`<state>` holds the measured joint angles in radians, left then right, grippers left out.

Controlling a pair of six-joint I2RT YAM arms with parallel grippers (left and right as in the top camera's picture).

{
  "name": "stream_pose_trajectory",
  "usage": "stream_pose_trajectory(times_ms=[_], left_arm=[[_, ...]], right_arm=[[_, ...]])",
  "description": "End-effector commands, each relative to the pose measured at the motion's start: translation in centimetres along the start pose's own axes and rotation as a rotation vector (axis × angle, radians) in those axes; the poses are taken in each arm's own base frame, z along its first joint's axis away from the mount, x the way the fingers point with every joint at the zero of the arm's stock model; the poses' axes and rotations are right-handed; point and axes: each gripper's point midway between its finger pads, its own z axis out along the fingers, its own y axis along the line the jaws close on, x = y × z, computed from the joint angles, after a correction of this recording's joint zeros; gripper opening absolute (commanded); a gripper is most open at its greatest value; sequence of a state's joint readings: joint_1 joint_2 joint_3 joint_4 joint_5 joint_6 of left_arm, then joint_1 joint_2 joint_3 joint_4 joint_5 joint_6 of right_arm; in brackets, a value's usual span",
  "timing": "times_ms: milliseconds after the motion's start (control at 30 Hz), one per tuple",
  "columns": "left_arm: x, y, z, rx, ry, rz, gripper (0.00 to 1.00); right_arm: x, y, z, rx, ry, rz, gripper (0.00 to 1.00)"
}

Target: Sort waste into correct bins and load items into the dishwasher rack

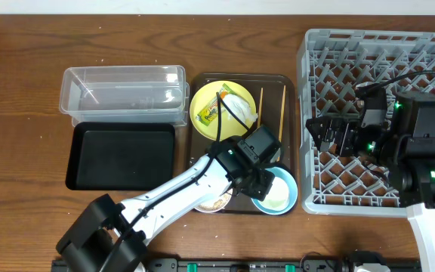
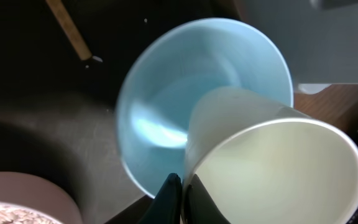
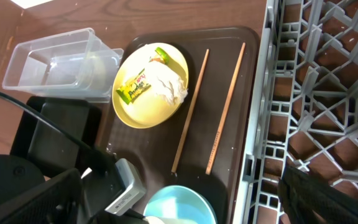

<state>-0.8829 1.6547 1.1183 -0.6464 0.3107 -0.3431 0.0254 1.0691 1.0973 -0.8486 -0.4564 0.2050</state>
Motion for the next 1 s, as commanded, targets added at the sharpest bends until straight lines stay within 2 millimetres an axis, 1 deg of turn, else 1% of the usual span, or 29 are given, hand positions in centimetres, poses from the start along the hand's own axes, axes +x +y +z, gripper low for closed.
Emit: stream_pose_trajectory(times_ms=[0, 133, 200, 267, 300, 333, 400, 467, 533, 600, 667, 733, 767, 900, 967], left_arm=[[-1.1, -0.1, -2.0, 0.012, -0.053, -0.012, 0.06], [-2.1, -1.0, -6.4, 0.166, -0.120, -0.049, 0.06], [-2.9, -0.8, -9.4, 0.255, -0.179, -0.071, 0.06], [-3.7, 0.0, -12.7, 0.352, -0.247, -0.099, 0.06], [-4.0, 0.4, -14.5, 0.410, -0.285, -0.113, 0.06], [-4.2, 0.8, -16.1, 0.465, -0.316, -0.123, 0.06], [-4.4, 1.8, -19.3, 0.583, -0.376, -0.131, 0.06], [-4.2, 2.3, -22.1, 0.724, -0.415, -0.135, 0.06], [-3.9, 2.6, -24.2, 0.849, -0.432, -0.134, 0.06], [-3.4, 2.8, -25.7, 0.944, -0.451, -0.115, 0.06], [-2.9, 2.8, -26.7, 1.016, -0.455, -0.107, 0.06], [-2.7, 2.9, -27.0, 1.040, -0.456, -0.114, 0.06], [-2.7, 2.9, -27.0, 1.040, -0.455, -0.113, 0.06], [-2.6, 2.8, -26.9, 1.043, -0.447, -0.125, 0.06], [-2.6, 2.8, -26.9, 1.044, -0.446, -0.123, 0.06]], right_arm=[[-0.7, 0.4, -0.5, -0.007, -0.020, -0.002, 0.99], [-0.5, 0.4, -0.5, -0.005, -0.013, -0.008, 0.99], [-0.3, 0.4, -0.5, -0.005, -0.008, -0.024, 0.99], [-0.2, 0.4, -0.5, -0.008, -0.002, -0.035, 0.99], [-0.1, 0.8, -0.5, -0.028, 0.003, -0.052, 0.99], [0.1, 1.7, -0.4, -0.077, 0.011, -0.098, 0.98], [0.7, 4.7, -0.5, -0.241, 0.026, -0.244, 0.90], [1.6, 7.8, -0.8, -0.407, 0.038, -0.352, 0.89], [2.1, 10.0, -0.8, -0.510, 0.048, -0.407, 0.90], [2.4, 12.0, -0.6, -0.596, 0.052, -0.452, 0.92], [2.7, 14.3, -0.9, -0.711, 0.039, -0.522, 0.96], [3.2, 16.8, -1.6, -0.844, 0.022, -0.599, 0.97], [3.3, 17.7, -1.8, -0.885, 0.015, -0.624, 0.98], [3.8, 20.1, -2.3, -0.969, -0.019, -0.707, 0.98], [3.6, 20.7, -2.5, -0.983, -0.040, -0.727, 0.96]])
